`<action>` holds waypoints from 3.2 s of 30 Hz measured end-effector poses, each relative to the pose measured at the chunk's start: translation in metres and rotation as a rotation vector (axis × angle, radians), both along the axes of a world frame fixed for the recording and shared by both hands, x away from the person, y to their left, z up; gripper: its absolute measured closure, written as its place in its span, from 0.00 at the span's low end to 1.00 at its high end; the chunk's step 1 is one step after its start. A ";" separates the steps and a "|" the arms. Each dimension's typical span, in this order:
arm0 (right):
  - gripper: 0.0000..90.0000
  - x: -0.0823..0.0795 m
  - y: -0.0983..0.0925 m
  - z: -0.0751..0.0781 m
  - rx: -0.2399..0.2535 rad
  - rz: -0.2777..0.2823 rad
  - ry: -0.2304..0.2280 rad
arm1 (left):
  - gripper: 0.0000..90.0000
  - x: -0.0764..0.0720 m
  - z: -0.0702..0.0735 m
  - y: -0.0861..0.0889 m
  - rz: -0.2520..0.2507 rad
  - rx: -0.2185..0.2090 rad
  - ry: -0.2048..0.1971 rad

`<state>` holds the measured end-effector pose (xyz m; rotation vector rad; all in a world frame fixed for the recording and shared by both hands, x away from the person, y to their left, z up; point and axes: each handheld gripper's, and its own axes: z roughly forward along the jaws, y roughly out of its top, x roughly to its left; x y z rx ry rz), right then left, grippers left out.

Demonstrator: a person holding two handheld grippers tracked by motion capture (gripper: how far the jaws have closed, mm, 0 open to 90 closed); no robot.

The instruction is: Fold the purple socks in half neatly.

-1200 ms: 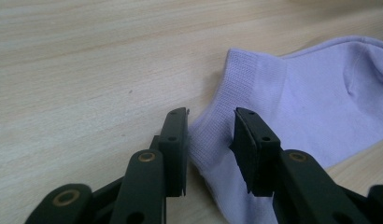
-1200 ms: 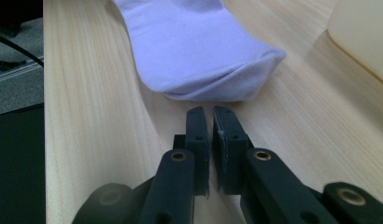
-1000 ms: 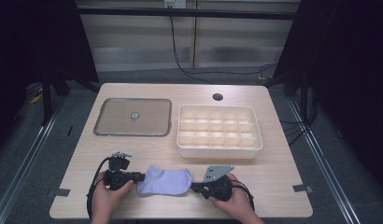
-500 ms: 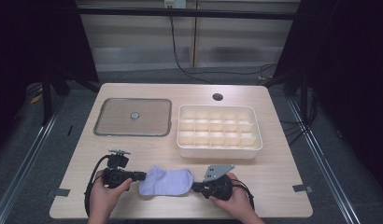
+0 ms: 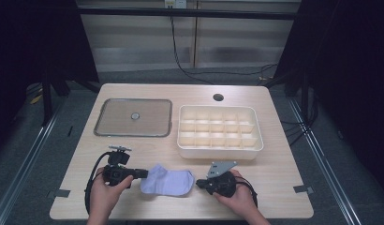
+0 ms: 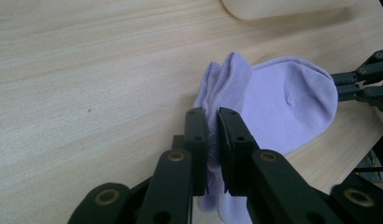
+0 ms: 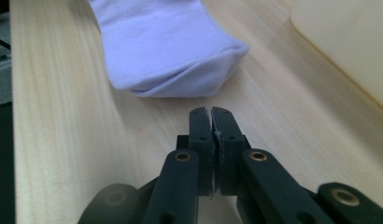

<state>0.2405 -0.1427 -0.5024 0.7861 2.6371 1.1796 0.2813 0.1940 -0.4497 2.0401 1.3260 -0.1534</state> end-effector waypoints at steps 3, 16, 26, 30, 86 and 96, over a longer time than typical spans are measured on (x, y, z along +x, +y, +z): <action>1.00 0.004 -0.001 0.002 -0.008 -0.002 -0.009 | 0.92 0.001 0.004 -0.002 -0.007 0.009 -0.001; 1.00 0.008 0.001 -0.003 0.028 -0.009 0.002 | 0.92 0.003 0.018 -0.020 -0.040 0.018 -0.006; 1.00 0.007 0.004 -0.004 0.040 -0.001 0.008 | 0.92 0.003 0.024 -0.028 -0.053 0.015 0.007; 1.00 0.005 0.005 -0.004 0.032 0.002 0.003 | 0.92 0.003 0.025 -0.032 -0.057 0.012 0.004; 1.00 0.005 0.004 -0.006 0.054 -0.003 0.001 | 0.92 0.005 0.024 -0.077 -0.118 0.003 0.006; 1.00 0.005 0.004 -0.006 0.054 -0.003 0.001 | 0.92 0.004 0.020 -0.084 -0.137 0.000 0.014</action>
